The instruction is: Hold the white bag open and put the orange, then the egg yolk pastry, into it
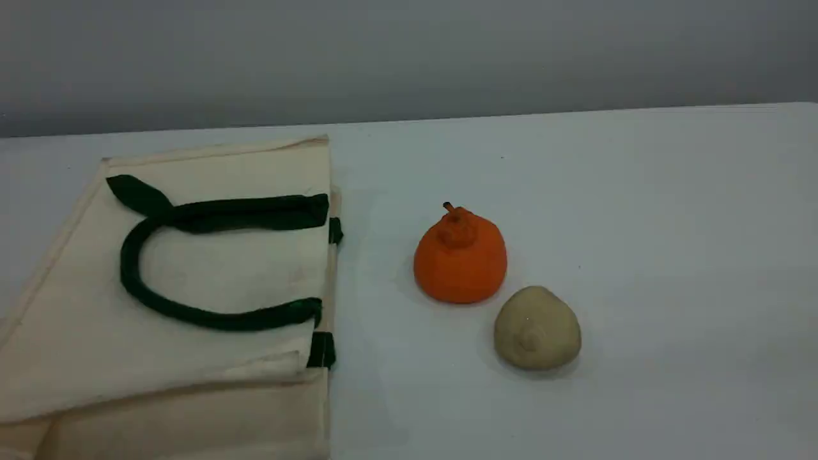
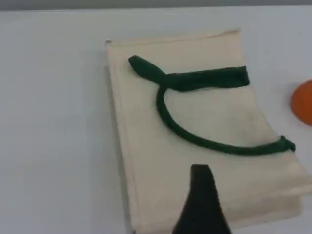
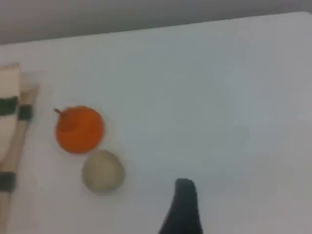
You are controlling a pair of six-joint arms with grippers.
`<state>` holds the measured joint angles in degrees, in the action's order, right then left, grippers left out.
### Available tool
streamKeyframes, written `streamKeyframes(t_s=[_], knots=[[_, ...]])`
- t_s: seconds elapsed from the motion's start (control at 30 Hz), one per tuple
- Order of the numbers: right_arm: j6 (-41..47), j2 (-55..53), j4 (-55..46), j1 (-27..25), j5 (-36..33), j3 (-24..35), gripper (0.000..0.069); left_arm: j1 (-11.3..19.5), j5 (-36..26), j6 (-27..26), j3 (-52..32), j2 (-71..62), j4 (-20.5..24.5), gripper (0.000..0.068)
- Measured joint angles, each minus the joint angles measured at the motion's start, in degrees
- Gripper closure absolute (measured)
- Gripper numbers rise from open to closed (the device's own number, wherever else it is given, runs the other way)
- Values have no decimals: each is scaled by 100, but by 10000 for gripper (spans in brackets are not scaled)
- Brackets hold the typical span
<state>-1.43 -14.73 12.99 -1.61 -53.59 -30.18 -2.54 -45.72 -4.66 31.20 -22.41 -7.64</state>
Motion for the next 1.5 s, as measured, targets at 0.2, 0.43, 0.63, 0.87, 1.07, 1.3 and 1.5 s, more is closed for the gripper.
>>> streamKeyframes(t_s=[0.2, 0.43, 0.63, 0.87, 1.07, 1.3, 1.5], knots=[[-778, -1201, 1005, 0, 1099, 0, 131, 0, 858, 466, 0, -1666, 0, 198], [-871, -2748, 1855, 0, 2219, 0, 131, 0, 1806, 944, 0, -3569, 20, 198], [-1717, -4069, 2740, 0, 2925, 0, 131, 0, 2314, 996, 371, -5001, 20, 198], [-2810, -5285, 3850, 0, 3018, 0, 131, 0, 2391, 996, 1251, -6355, 24, 198], [-3637, -5822, 4639, 0, 3127, 0, 131, 0, 2416, 996, 1945, -7385, 24, 212], [-4530, -5926, 5515, 0, 3279, 0, 131, 0, 2194, 965, 2774, -8436, 24, 212], [-5082, -5926, 6031, 0, 3310, 0, 131, -128, 2019, 796, 3299, -8992, -17, 212]])
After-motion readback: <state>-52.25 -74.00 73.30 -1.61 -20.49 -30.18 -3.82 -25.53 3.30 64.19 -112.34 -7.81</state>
